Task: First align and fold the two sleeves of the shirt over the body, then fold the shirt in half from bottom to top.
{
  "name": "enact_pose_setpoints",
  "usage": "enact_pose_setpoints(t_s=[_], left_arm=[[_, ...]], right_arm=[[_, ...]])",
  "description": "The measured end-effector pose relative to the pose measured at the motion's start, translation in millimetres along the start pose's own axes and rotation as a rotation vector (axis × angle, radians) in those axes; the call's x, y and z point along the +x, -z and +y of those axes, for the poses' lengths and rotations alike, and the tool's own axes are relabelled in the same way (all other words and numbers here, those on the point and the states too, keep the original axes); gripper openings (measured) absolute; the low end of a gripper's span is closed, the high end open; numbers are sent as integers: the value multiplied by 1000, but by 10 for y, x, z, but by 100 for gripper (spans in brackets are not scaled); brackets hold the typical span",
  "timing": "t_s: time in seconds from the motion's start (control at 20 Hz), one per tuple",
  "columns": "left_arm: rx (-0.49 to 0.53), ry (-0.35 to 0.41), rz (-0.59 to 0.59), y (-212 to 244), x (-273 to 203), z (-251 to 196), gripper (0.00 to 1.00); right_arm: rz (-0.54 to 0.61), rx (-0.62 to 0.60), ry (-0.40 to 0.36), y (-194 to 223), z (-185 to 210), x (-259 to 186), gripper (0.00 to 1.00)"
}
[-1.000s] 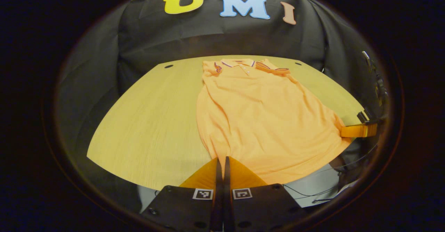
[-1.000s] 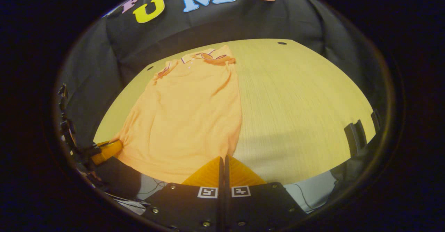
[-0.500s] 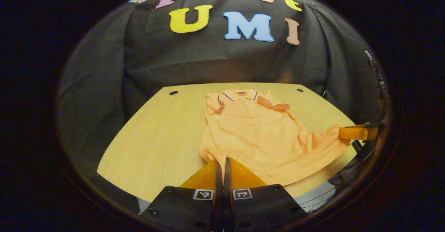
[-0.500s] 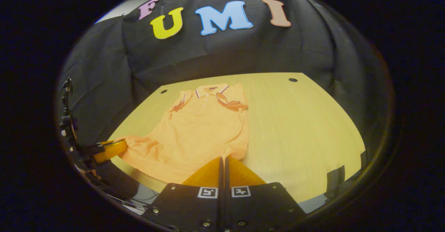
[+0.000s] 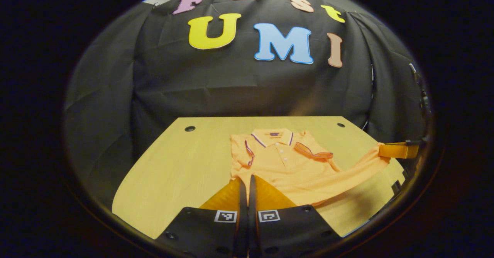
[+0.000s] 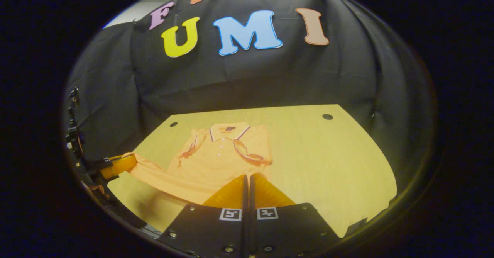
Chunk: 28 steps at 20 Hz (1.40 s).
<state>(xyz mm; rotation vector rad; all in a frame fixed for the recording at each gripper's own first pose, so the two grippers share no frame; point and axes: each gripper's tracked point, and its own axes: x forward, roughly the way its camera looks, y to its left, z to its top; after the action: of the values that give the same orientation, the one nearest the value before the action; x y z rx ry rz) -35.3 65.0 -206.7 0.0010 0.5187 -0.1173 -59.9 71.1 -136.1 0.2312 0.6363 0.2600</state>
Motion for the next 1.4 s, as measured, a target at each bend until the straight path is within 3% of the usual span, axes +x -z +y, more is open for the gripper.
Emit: enact_pose_setpoints(t_s=[0.75,1.4], left_arm=[[76,102,-71,-863,1471,6,6],[72,113,-36,-1044,2668,254,6]], right_arm=[[-53,5,89,-936,-61,1227,0],[-4,-2,153,-1271,-244,2251,0]])
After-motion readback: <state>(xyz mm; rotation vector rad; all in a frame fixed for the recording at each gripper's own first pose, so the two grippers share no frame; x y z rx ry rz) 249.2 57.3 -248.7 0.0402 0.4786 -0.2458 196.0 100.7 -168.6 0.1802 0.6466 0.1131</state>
